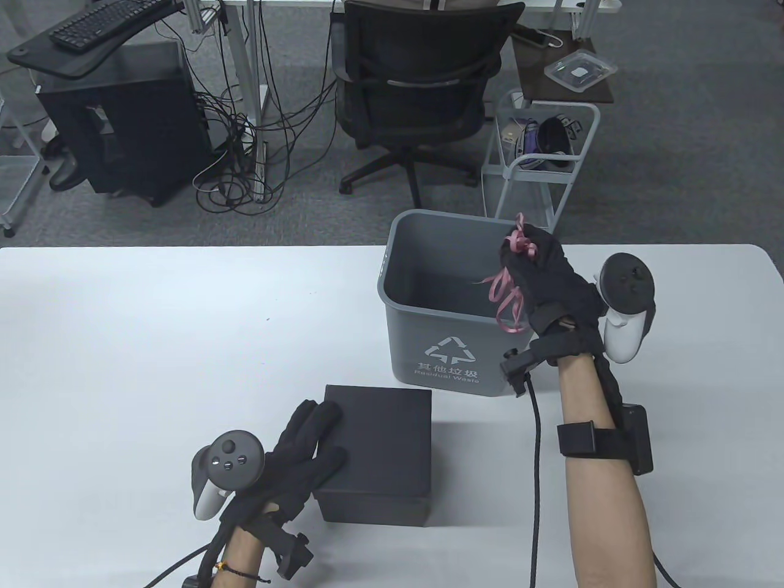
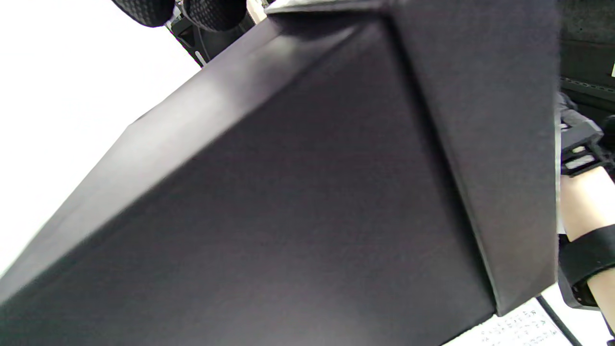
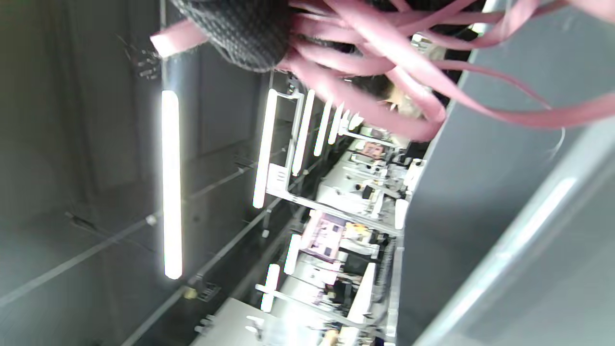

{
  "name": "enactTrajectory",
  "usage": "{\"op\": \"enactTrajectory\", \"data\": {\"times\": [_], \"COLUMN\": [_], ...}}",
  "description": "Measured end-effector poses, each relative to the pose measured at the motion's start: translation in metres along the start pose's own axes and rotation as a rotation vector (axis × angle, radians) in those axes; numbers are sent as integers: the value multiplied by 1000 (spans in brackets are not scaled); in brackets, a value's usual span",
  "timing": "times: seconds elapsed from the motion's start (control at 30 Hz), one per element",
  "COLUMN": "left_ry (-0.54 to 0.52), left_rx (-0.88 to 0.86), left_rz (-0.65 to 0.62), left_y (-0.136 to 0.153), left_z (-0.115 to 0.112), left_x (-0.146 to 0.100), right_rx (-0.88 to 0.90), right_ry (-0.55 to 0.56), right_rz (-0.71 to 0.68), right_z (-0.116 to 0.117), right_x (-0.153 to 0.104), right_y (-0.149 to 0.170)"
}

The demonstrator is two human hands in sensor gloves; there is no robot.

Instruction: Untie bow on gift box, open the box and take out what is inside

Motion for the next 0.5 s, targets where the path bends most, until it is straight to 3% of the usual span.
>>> {"op": "enactTrajectory", "data": {"times": [0.17,0.33,0.5], "left_ry": [-1,-1,-2], "left_rx": [3,9,16], "left_rz": [-1,-2,-2], "left_y": [0,0,0], "left_z": [0,0,0], "left_x": [0,0,0], "right_rx": [-108,-450,-686], "right_ry": [-112,-94,-98], "right_rz": [42,94,150], "right_z": [11,11,8], "right_x": [8,5,-3], "right_y": [-1,-4,-1]}}
Point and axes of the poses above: the tracker on the back of each hand, its own y axis roughly to the little-finger side, its own x axis roughly from the wrist to the fingertips, z = x × y, the point moved 3 cm from there along x, roughly from the wrist to the fingertips, and after that the axes turned 5 degrees about y, right-handed, at the moved point
